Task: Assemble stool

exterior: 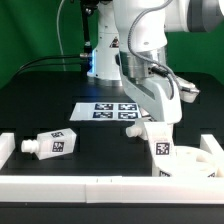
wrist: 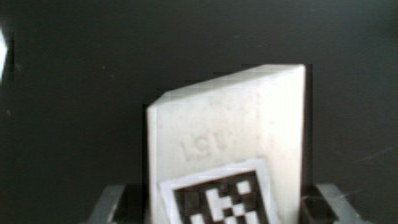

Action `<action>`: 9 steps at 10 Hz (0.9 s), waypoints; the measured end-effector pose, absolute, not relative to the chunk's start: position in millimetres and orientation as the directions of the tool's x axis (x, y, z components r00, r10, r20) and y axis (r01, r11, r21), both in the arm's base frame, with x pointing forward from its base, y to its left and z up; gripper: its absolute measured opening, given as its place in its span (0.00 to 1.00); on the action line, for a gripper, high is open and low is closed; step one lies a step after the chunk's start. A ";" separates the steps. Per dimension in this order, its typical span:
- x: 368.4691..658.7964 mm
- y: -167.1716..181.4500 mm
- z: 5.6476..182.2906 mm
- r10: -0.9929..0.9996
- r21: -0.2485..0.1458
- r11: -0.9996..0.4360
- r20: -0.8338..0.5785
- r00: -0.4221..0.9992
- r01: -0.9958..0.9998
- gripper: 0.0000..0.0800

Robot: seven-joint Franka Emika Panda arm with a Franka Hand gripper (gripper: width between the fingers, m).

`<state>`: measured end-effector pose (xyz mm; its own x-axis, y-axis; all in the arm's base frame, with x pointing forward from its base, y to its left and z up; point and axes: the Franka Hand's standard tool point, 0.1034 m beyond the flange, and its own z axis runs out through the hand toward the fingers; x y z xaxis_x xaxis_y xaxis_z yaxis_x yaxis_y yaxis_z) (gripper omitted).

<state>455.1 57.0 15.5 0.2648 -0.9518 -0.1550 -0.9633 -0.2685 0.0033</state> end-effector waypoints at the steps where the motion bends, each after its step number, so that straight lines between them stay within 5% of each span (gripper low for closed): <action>1: 455.2 52.9 18.9 -0.988 0.034 -0.049 -0.148 0.044 -0.998 0.40; 3: 448.0 55.0 15.7 -0.897 0.037 0.421 -0.131 -0.422 -0.907 0.40; 6: 448.8 57.7 15.9 -0.842 0.061 0.521 -0.129 -0.524 -0.851 0.40; 9: 446.1 61.7 16.2 -0.517 0.125 0.843 -0.086 -0.852 -0.524 0.40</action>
Offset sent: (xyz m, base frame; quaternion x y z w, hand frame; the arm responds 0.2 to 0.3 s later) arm 0.0000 0.0000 0.0000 0.0000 0.0000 0.1938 0.9810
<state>446.1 61.7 16.2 -0.8516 -0.5170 -0.0864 -0.5241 0.8425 0.1245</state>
